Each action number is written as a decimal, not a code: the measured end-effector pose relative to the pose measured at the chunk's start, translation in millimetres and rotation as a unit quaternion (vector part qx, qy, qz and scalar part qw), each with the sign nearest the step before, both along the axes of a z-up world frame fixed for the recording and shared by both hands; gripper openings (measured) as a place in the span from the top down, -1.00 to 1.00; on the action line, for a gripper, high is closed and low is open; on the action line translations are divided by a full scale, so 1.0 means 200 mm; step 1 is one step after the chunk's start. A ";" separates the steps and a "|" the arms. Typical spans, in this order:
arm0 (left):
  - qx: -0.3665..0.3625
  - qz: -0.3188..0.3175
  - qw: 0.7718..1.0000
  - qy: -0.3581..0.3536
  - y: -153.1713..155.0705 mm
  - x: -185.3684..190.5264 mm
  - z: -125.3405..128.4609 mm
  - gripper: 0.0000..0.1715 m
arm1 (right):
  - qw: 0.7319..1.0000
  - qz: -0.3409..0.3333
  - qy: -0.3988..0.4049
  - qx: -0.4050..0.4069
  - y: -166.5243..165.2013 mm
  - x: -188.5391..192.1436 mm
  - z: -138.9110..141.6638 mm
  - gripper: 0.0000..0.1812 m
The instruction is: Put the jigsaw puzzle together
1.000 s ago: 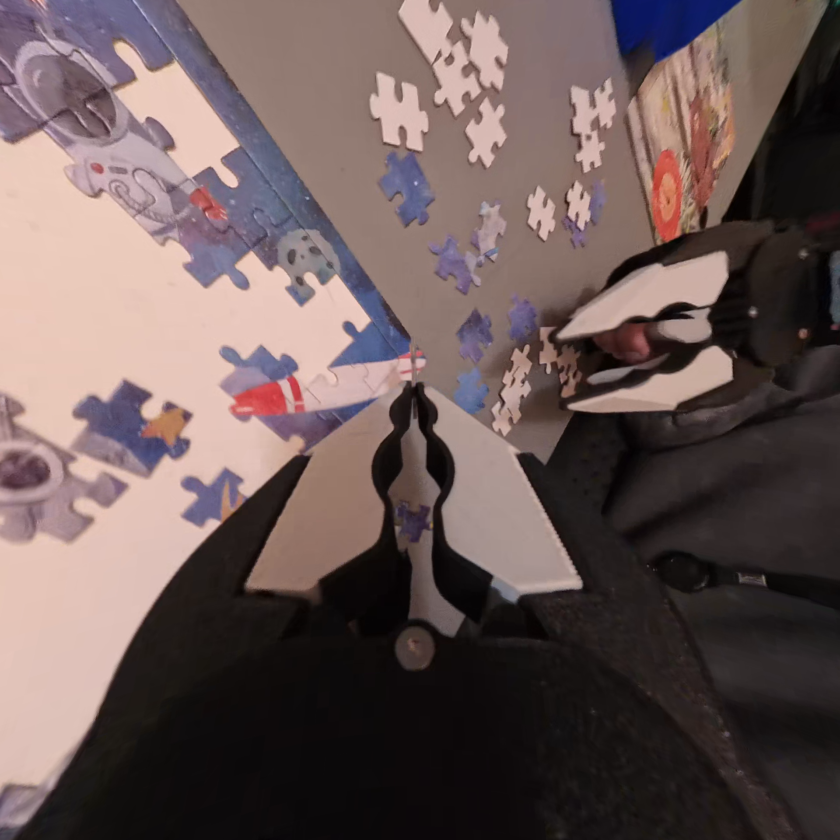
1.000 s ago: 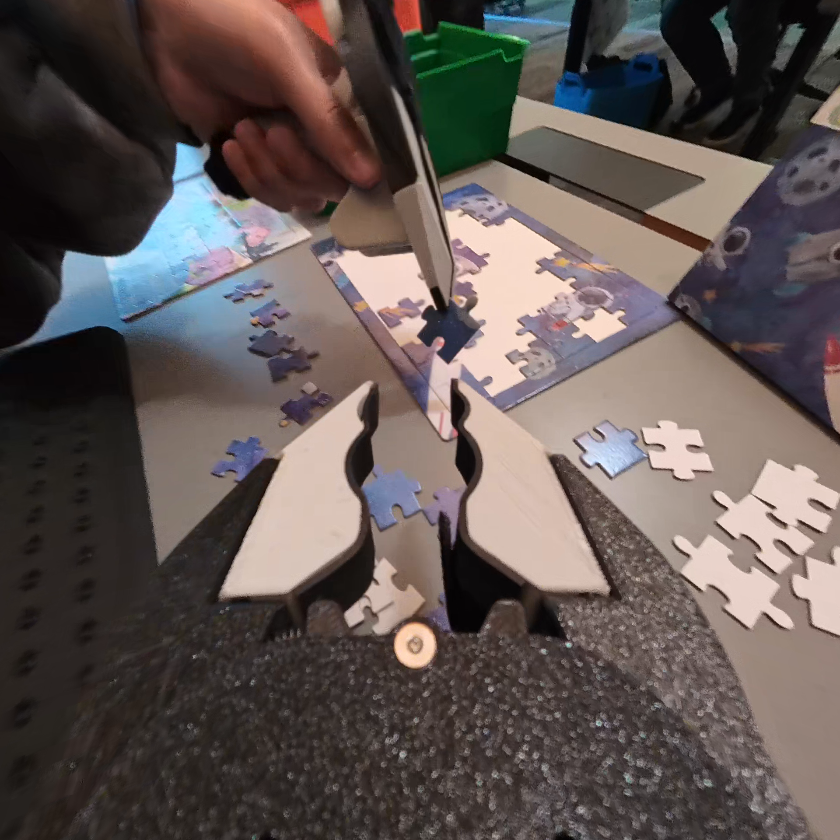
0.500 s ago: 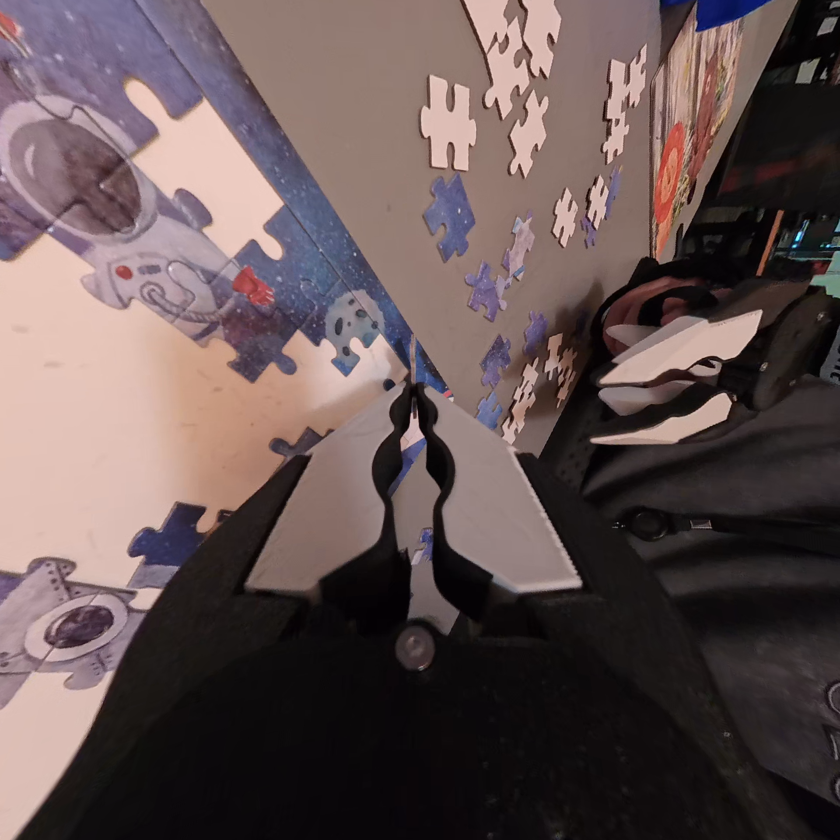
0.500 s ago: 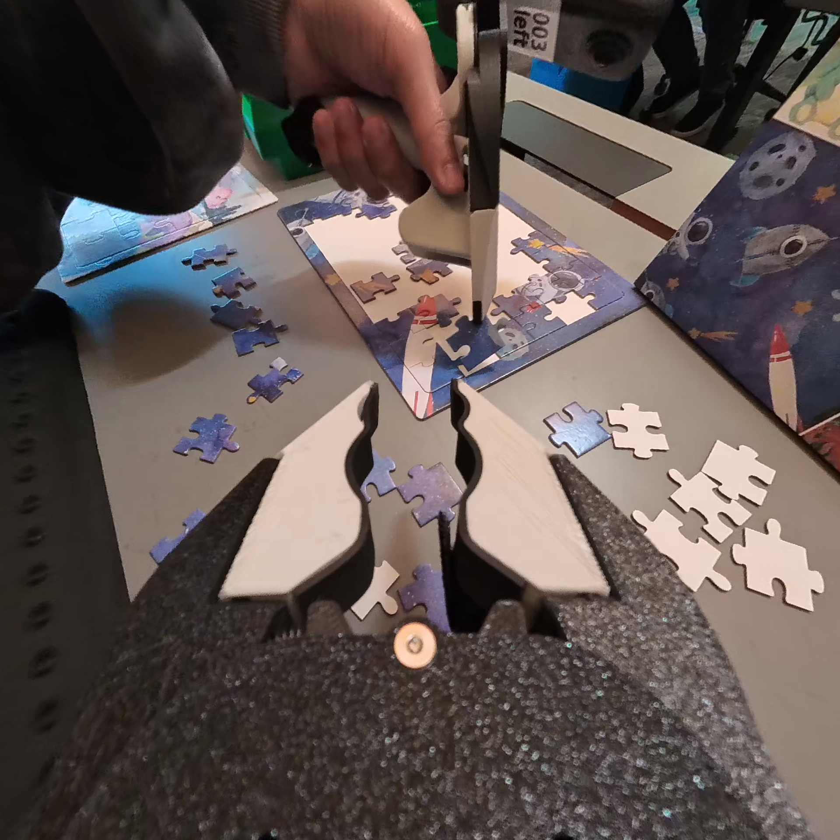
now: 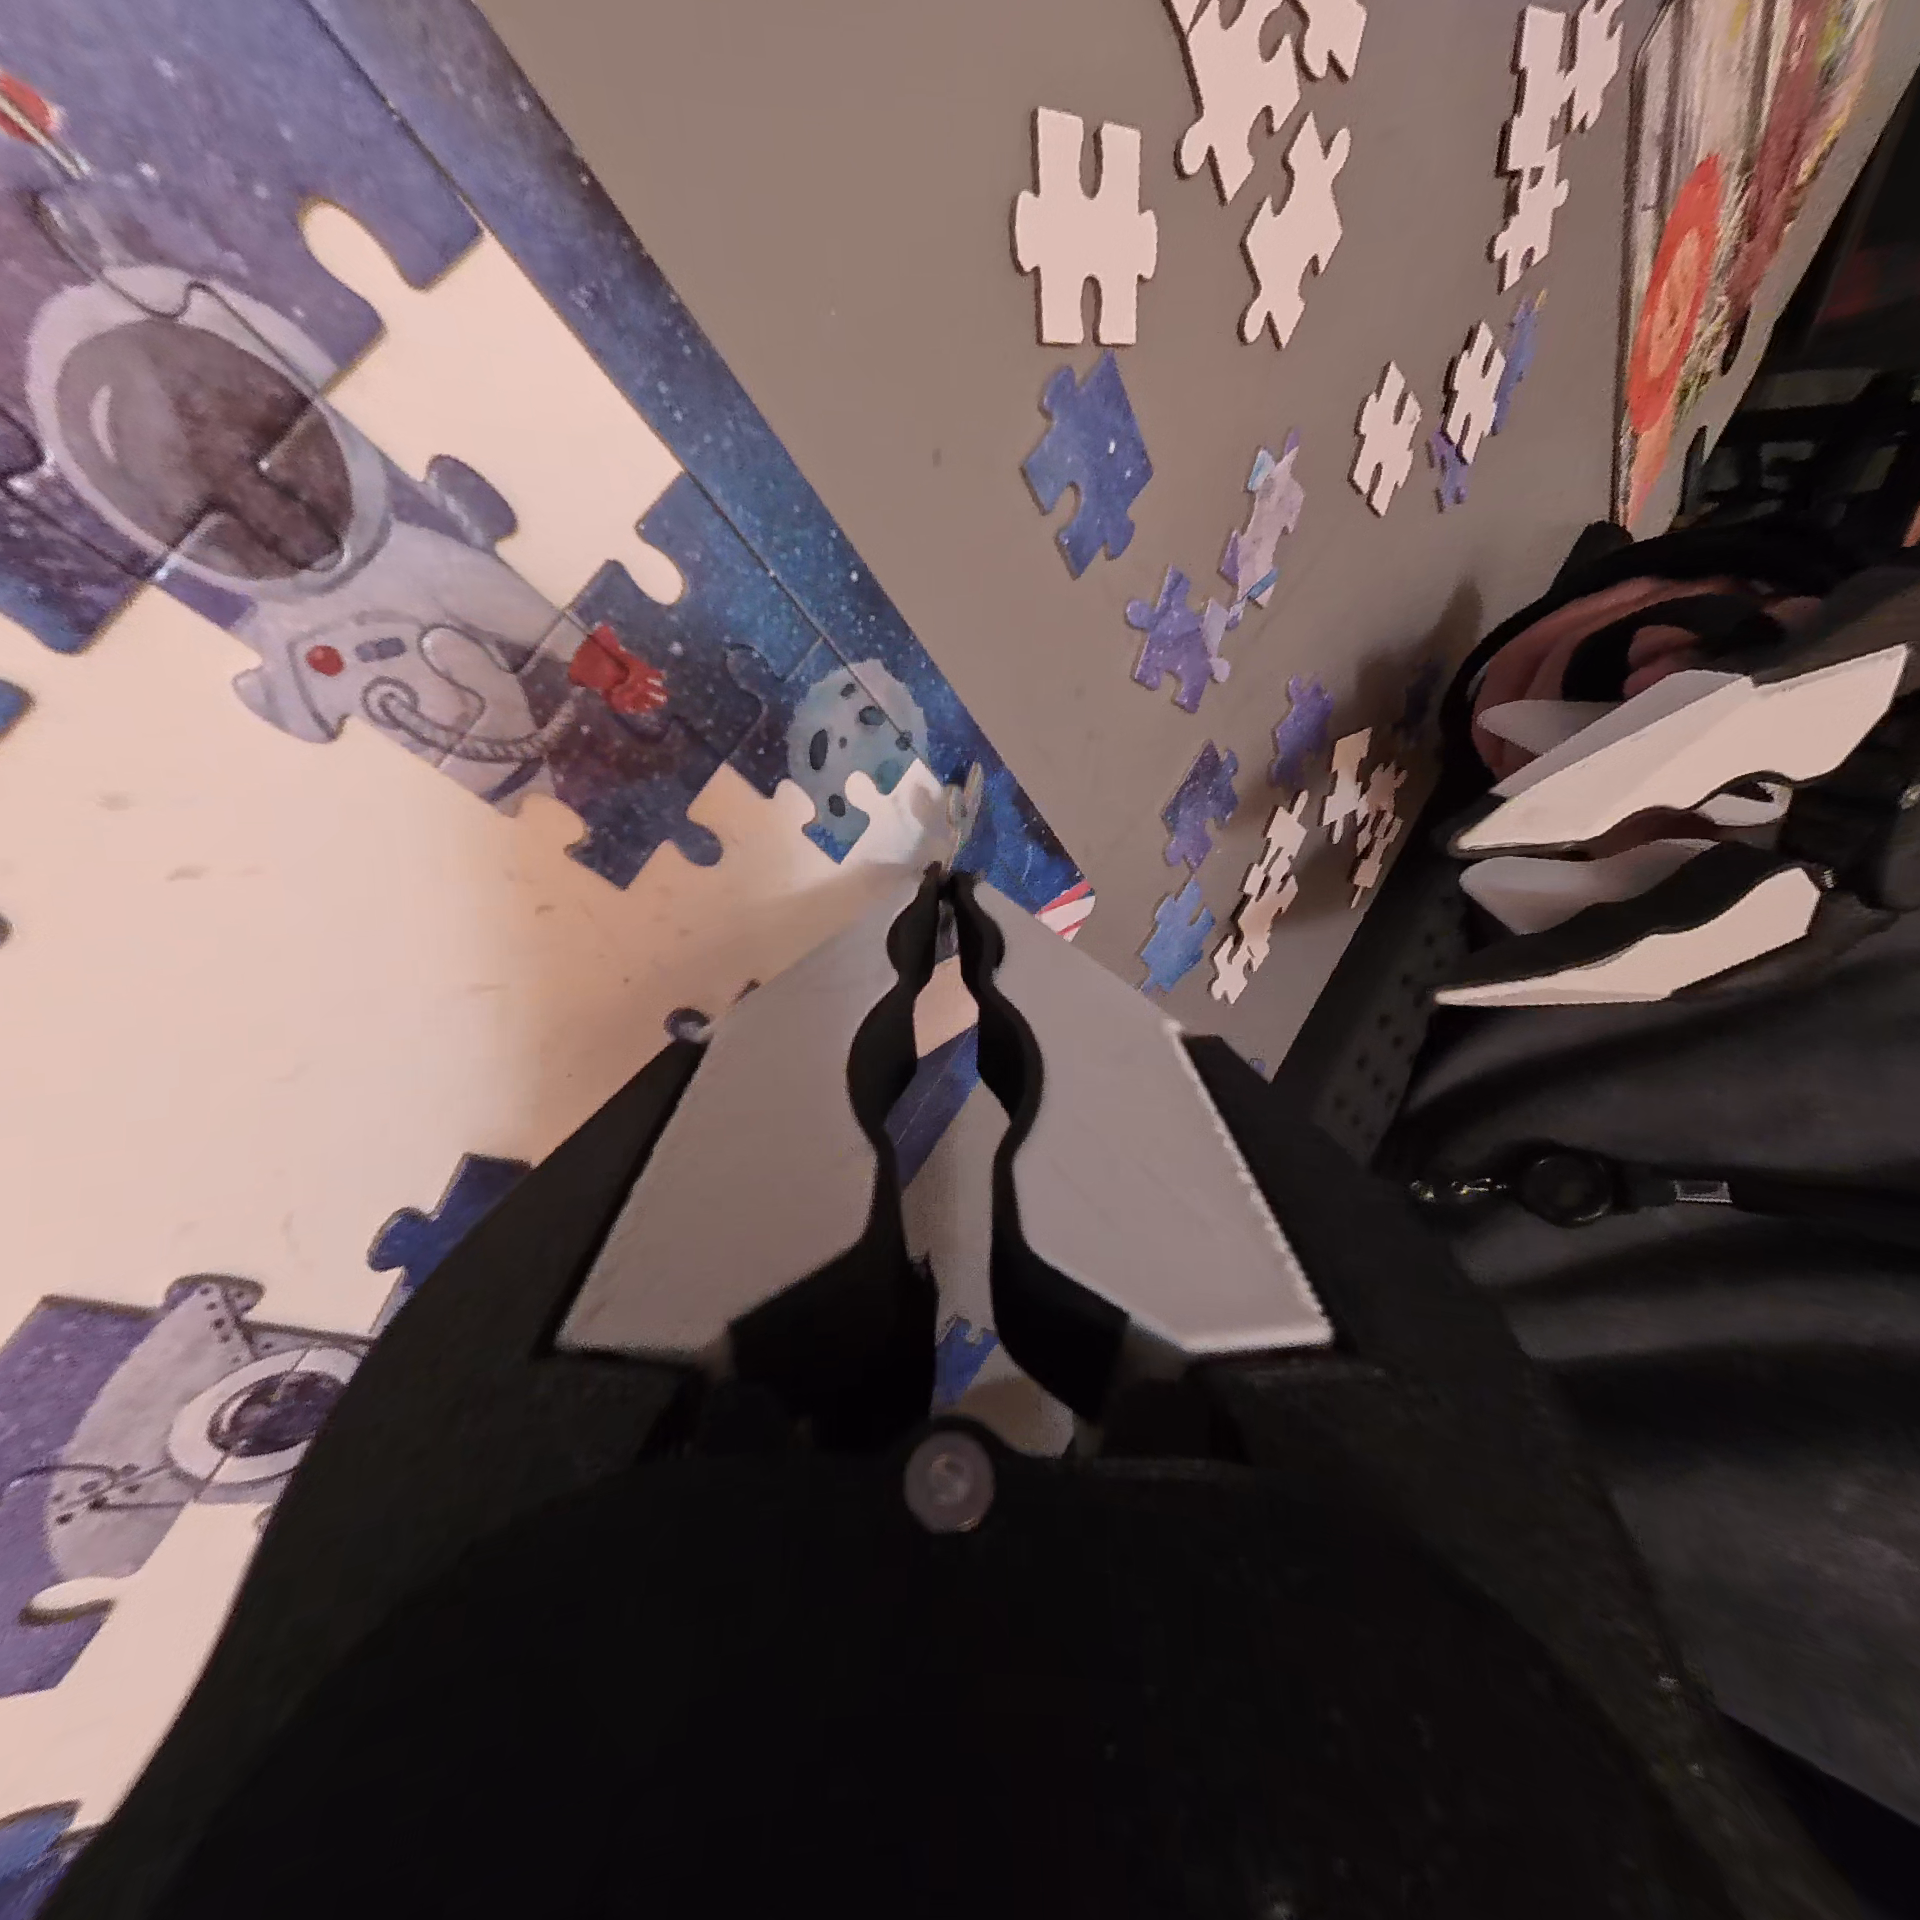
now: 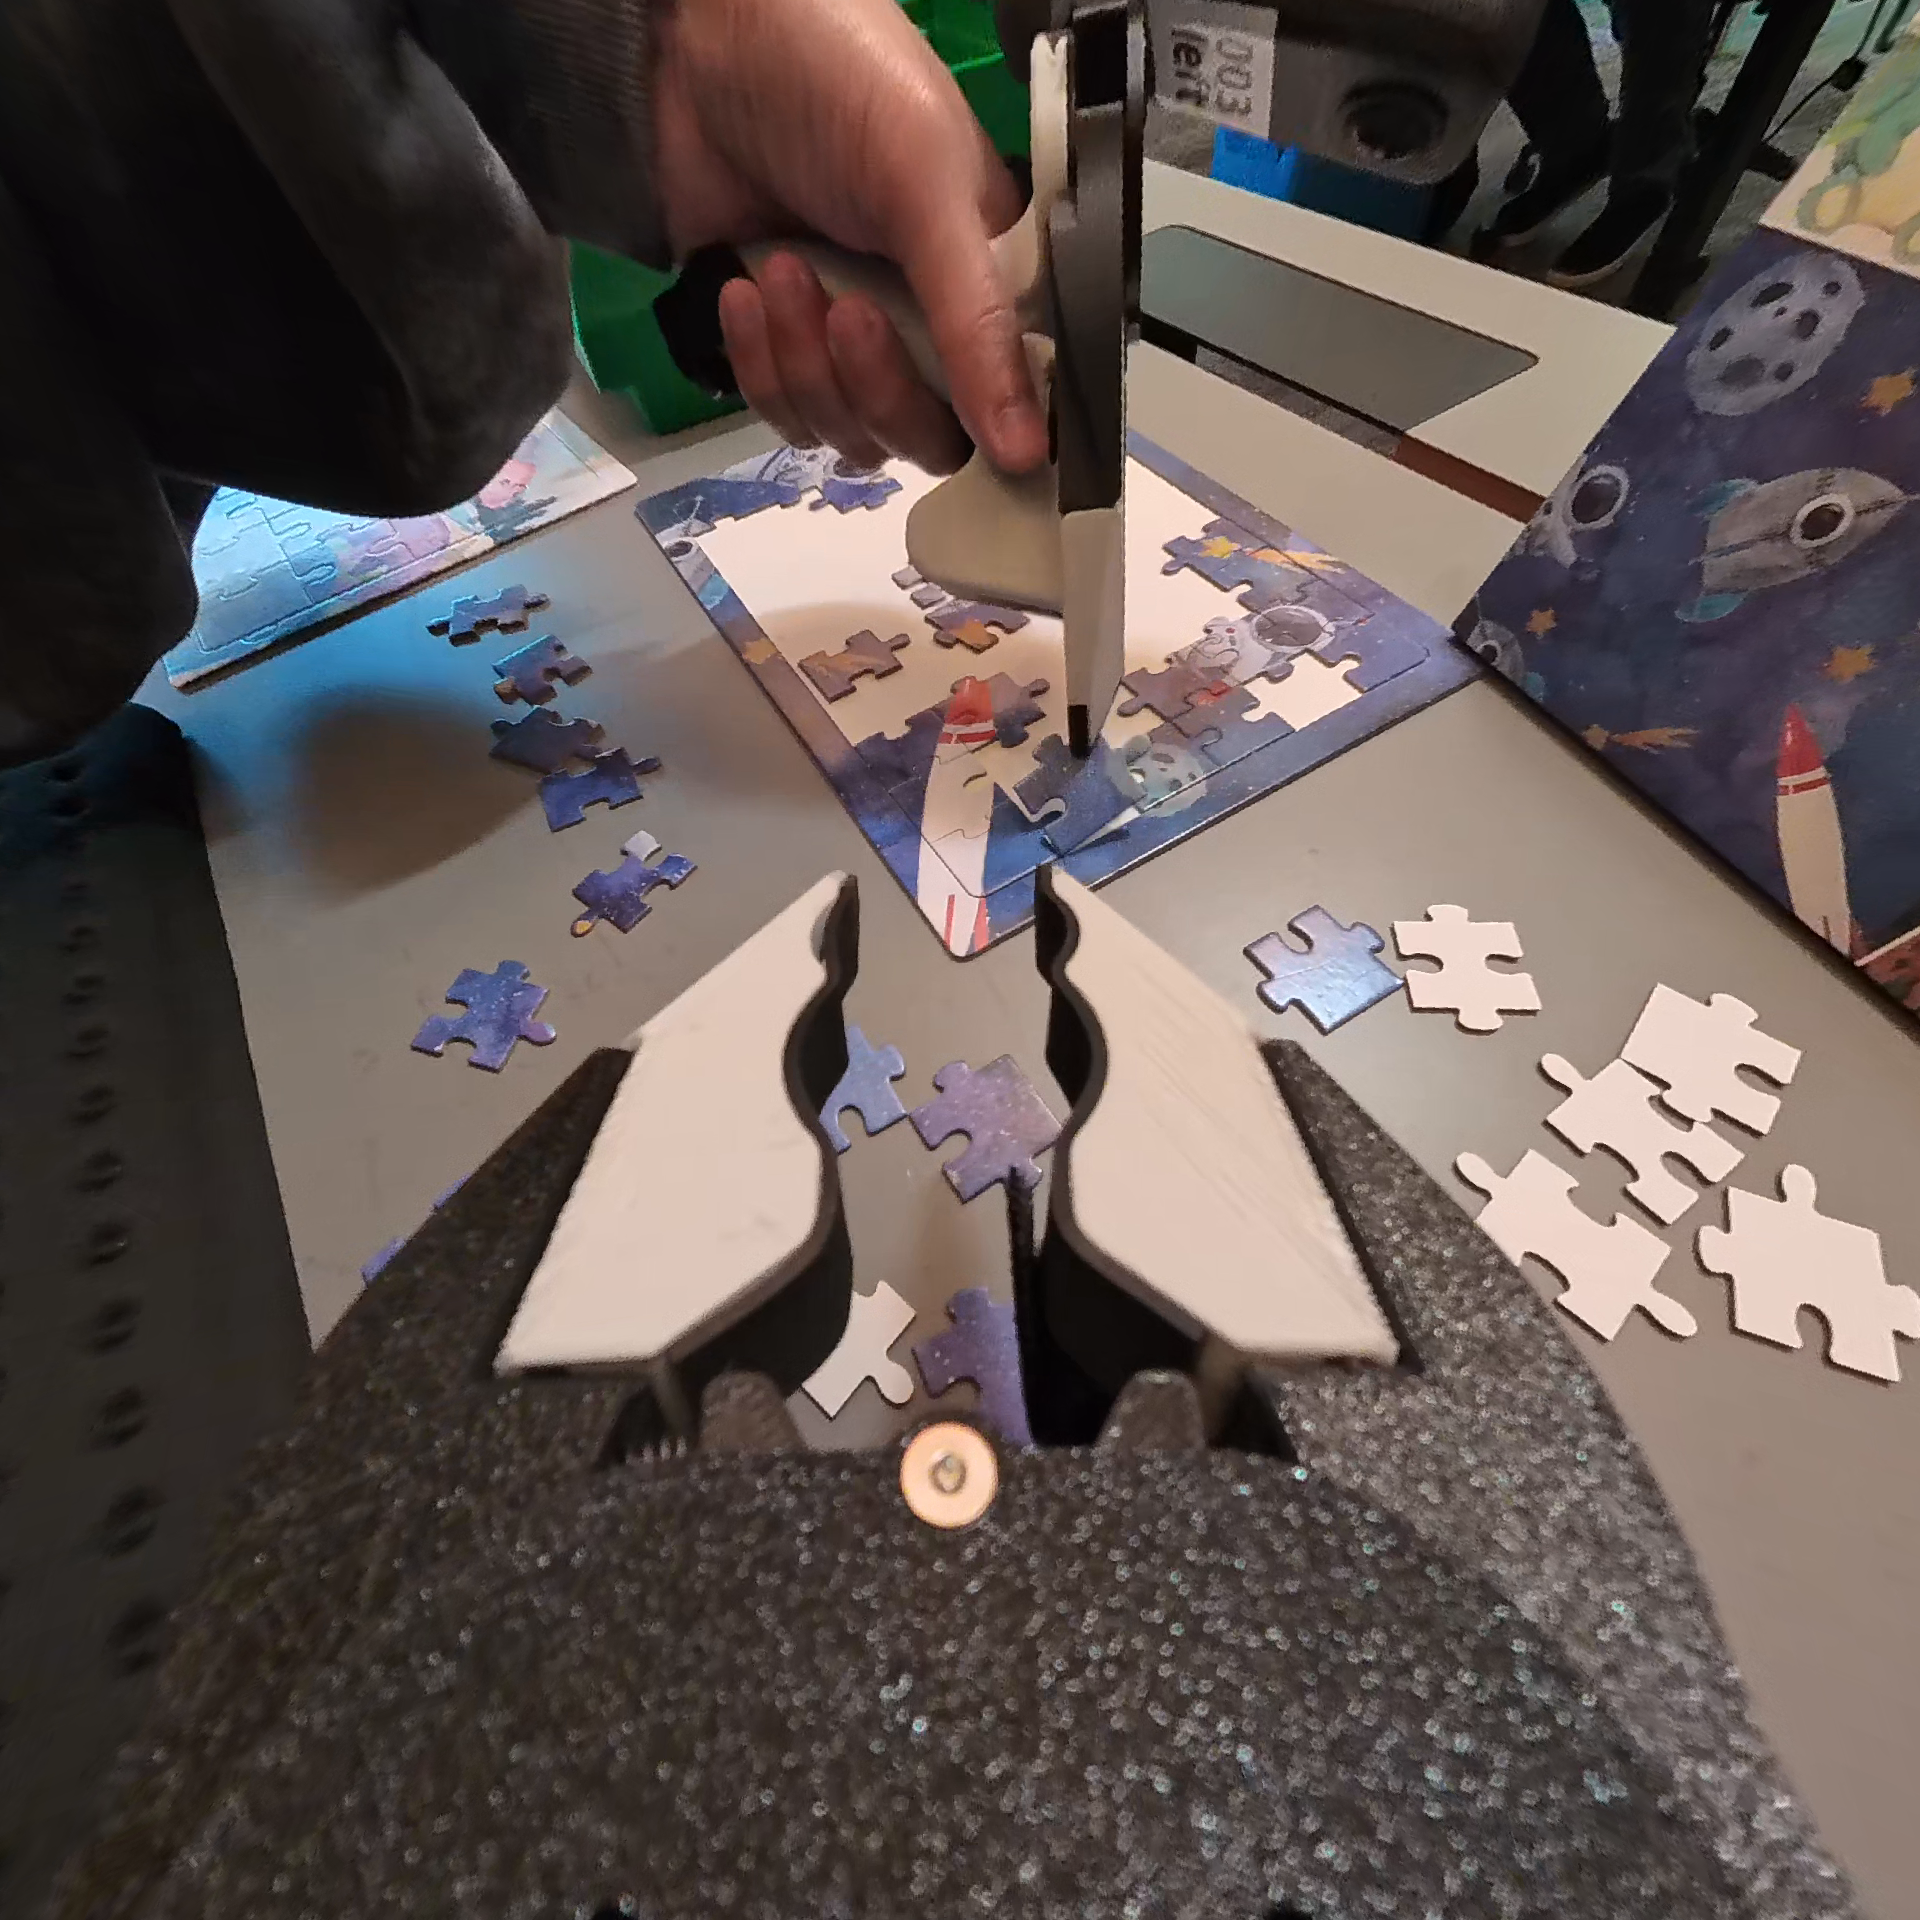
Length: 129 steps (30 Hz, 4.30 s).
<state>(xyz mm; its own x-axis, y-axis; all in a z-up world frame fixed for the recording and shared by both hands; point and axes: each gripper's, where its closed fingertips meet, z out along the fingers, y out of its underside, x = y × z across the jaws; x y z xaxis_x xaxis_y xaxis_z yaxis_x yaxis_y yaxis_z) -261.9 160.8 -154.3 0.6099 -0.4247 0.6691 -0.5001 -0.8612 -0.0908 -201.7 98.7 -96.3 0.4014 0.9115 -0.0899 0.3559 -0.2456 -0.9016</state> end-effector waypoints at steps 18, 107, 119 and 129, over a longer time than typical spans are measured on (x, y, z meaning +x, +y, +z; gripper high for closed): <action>0.041 -0.016 0.998 0.036 0.01 -0.01 -0.03 0.94 | 1.000 0.003 -0.015 -0.002 0.00 -0.01 -0.03 0.63; 0.388 0.078 0.918 0.040 -0.52 -0.19 0.42 0.77 | 0.998 -0.028 -0.034 -0.048 0.05 0.20 -0.08 0.67; 0.344 0.165 0.921 -0.081 -0.89 -0.08 0.28 0.77 | 0.956 0.160 -0.246 -0.019 -0.32 0.21 -0.36 0.55; 0.360 0.129 0.919 -0.092 -0.92 -0.01 0.27 0.77 | 0.972 0.141 -0.165 -0.091 -0.32 0.22 -0.25 0.68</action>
<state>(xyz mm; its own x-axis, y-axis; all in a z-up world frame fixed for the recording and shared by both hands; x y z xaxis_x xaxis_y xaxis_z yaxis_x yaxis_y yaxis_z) -263.4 -22.7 -100.8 0.6577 -0.6543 0.3733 -0.2064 -0.6331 -0.7460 -157.8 35.6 -147.1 0.1714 0.9707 -0.1685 0.6951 -0.2404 -0.6776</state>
